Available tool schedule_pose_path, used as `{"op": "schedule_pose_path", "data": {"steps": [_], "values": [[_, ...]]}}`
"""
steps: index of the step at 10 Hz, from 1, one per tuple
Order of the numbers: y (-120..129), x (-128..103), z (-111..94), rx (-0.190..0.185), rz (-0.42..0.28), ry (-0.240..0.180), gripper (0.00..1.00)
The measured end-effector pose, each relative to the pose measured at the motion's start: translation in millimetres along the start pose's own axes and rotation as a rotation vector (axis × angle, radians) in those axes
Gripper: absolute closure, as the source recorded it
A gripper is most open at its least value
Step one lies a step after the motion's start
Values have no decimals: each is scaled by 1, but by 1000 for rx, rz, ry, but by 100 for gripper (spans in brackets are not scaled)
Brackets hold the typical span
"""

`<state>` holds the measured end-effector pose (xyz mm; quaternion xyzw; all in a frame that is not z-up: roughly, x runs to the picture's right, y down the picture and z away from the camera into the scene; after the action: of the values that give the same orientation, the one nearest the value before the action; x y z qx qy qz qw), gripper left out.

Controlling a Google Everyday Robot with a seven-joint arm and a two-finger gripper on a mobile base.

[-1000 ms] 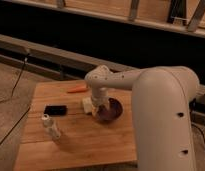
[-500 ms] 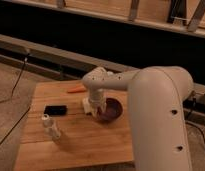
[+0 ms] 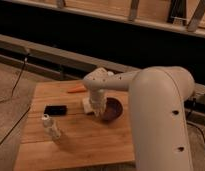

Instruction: Drag the ceramic bowl in a circle

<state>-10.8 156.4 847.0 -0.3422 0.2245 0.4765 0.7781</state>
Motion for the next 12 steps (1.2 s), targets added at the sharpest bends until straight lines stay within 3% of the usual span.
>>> {"op": "schedule_pose_path", "data": {"steps": [4,6,9,12], "values": [[25,6,-12,-30,-23,-27,100],[55,19,-19,-47,-59,-36,100],[83,58,-13,-54,-79,31,100],[89,106,-15,-54,-31,112,100]]}}
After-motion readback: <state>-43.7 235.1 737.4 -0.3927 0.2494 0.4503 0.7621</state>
